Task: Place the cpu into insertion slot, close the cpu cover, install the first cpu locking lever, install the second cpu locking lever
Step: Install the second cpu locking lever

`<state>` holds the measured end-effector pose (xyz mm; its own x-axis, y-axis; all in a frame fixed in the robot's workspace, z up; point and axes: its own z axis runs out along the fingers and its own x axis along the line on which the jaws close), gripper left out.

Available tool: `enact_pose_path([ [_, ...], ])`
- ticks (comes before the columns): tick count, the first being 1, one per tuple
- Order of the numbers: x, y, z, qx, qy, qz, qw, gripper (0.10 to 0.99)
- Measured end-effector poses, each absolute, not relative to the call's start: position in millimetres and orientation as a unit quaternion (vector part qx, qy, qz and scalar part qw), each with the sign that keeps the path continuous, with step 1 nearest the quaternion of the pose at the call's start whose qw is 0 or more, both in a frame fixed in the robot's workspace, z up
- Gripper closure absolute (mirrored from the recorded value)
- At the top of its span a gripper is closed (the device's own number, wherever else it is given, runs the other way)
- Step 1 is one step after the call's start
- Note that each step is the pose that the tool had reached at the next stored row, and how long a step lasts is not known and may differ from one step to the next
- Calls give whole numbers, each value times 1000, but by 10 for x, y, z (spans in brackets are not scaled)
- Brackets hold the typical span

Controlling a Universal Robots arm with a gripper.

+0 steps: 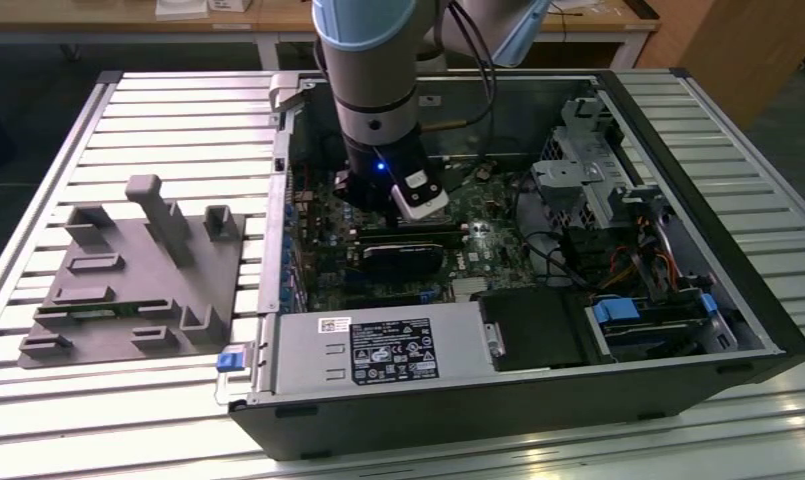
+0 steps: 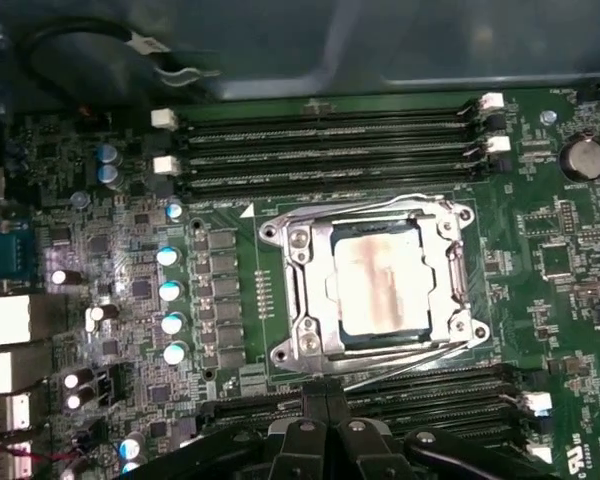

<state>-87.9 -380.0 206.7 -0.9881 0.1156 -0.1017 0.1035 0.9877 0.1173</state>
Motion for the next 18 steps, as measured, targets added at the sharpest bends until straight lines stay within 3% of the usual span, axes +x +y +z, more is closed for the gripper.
enact_pose_path([
  [18, -913, -3843, 2022, 44, 994, 89, 52, 980],
])
